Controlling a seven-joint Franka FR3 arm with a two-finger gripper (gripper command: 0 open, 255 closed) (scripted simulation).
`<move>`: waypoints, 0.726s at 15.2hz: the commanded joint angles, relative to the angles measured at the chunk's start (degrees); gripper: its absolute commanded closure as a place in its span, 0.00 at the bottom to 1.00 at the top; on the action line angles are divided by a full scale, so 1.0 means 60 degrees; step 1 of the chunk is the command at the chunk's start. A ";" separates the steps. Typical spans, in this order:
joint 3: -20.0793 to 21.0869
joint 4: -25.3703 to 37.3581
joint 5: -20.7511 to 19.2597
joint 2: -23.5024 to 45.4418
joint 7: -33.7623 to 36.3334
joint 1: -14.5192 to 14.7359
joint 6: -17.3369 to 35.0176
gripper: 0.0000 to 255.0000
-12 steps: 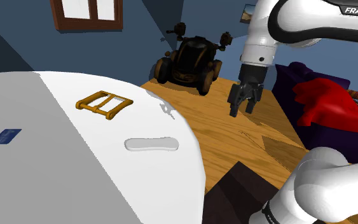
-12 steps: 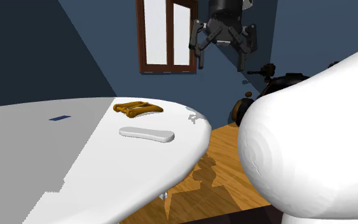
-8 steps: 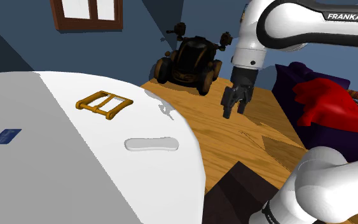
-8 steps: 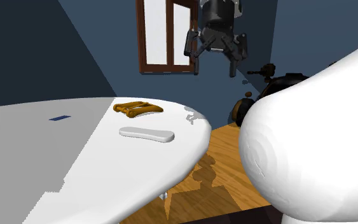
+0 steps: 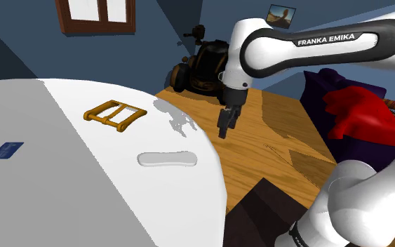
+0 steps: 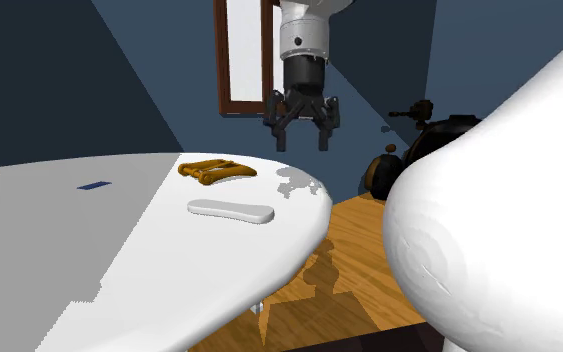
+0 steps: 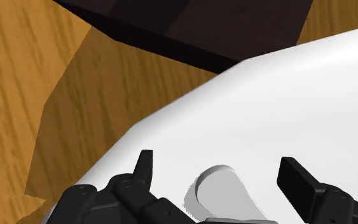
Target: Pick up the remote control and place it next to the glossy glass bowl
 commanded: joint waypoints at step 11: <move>0.0540 0.1228 -0.0418 0.3522 -0.3116 0.1175 0.3070 0.00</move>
